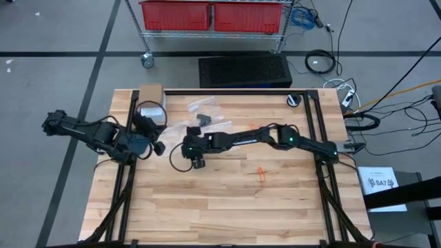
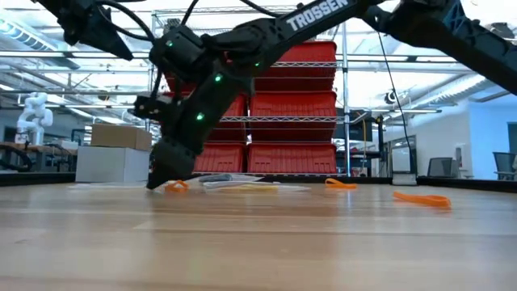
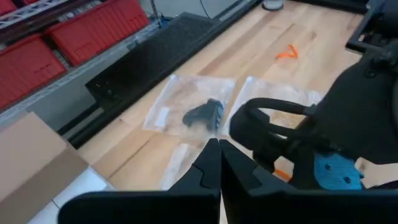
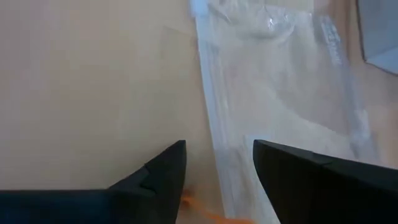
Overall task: Sort rubber bands
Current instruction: Open the bottom left transparent zip bag
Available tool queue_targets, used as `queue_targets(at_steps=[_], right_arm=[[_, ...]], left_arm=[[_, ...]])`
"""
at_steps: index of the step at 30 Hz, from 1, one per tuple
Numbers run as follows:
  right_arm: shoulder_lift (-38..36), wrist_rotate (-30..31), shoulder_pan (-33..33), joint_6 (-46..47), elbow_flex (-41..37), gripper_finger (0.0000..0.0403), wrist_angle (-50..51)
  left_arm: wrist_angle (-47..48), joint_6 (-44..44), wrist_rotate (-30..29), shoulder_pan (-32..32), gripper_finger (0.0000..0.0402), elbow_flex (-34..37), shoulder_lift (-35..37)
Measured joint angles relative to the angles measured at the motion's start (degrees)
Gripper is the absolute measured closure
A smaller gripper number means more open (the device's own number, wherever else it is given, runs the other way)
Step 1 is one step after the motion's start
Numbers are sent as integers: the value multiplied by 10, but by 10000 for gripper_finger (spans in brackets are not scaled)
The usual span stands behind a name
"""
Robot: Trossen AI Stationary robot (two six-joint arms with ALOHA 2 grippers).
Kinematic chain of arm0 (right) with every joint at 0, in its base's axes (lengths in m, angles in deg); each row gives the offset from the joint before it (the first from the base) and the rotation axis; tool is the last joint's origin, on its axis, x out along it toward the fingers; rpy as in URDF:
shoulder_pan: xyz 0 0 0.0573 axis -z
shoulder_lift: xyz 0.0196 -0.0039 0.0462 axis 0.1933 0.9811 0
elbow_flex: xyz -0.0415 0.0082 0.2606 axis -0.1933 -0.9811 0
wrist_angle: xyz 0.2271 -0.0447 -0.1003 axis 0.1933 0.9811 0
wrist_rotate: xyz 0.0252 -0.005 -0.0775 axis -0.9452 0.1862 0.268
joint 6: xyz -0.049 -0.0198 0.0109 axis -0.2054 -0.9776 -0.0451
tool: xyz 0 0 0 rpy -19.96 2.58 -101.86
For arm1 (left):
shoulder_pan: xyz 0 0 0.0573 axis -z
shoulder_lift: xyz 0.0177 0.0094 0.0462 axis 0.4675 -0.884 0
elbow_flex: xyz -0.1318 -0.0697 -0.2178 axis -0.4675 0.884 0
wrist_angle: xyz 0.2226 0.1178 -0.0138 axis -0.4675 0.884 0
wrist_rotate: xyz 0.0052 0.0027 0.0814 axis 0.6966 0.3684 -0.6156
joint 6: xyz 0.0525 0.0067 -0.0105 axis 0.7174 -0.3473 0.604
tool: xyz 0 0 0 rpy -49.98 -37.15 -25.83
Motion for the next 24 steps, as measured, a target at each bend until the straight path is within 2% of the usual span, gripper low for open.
queue_targets(at_steps=[4,9,10,18,24], right_arm=[[6,-10,7,13,6,266,3],[7,-52,20,31,6,380,10],[7,-51,20,30,6,391,11],[-12,-39,22,35,16,402,44],[-74,-43,21,40,35,403,84]], left_arm=[[2,0,5,0,401,3,0],[-1,11,6,0,401,3,0],[-1,11,8,0,401,3,0],[-1,15,9,0,401,3,0],[-2,29,8,0,401,3,6]])
